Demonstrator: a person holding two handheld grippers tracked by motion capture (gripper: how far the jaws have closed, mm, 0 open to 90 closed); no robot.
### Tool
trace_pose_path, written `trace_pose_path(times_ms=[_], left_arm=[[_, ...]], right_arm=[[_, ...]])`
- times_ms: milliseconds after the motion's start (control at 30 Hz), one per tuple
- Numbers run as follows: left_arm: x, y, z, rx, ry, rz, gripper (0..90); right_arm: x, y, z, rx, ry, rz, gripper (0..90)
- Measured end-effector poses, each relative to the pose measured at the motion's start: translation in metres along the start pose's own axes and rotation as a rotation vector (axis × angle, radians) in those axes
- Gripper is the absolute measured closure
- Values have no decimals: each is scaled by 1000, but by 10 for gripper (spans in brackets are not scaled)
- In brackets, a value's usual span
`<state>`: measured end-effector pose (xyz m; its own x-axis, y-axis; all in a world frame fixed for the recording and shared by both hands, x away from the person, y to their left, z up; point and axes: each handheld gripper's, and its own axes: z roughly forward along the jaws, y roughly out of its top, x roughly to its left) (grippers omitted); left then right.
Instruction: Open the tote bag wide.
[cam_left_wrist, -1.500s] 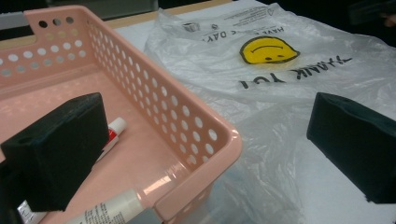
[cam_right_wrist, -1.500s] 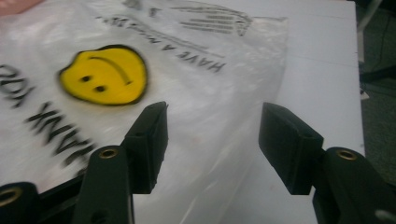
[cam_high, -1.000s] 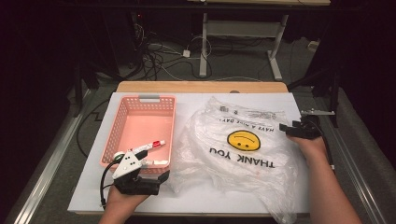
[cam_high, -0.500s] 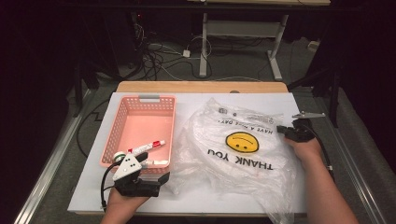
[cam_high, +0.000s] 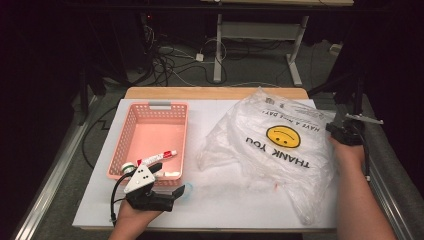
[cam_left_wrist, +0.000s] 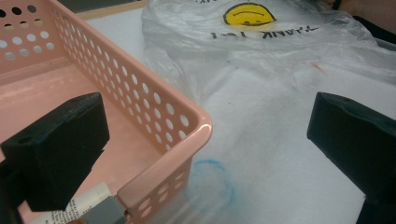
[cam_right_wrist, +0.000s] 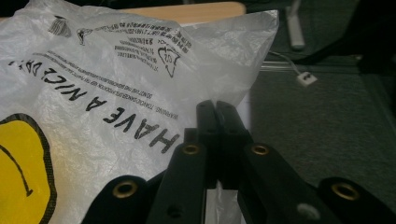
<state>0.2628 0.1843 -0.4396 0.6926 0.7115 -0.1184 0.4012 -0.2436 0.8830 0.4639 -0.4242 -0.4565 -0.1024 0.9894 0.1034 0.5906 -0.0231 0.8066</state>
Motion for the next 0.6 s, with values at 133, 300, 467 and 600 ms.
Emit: trace_pose_path(times_ms=[133,300,467,600], left_arm=[[1,0,2,0,4,-4,0],[1,1,0,-8,7,1,0],[3,0,-2,-15,5,-19,0],[4,1,-3,-22,5,-21,0]], right_arm=[[-4,-6,-10,-6,-12,-17,900],[1,-26,-35,-19,-28,-54,890],[10,-52,-60,-8,-15,-101,838],[18,-69,-82,-8,17,-128,830]])
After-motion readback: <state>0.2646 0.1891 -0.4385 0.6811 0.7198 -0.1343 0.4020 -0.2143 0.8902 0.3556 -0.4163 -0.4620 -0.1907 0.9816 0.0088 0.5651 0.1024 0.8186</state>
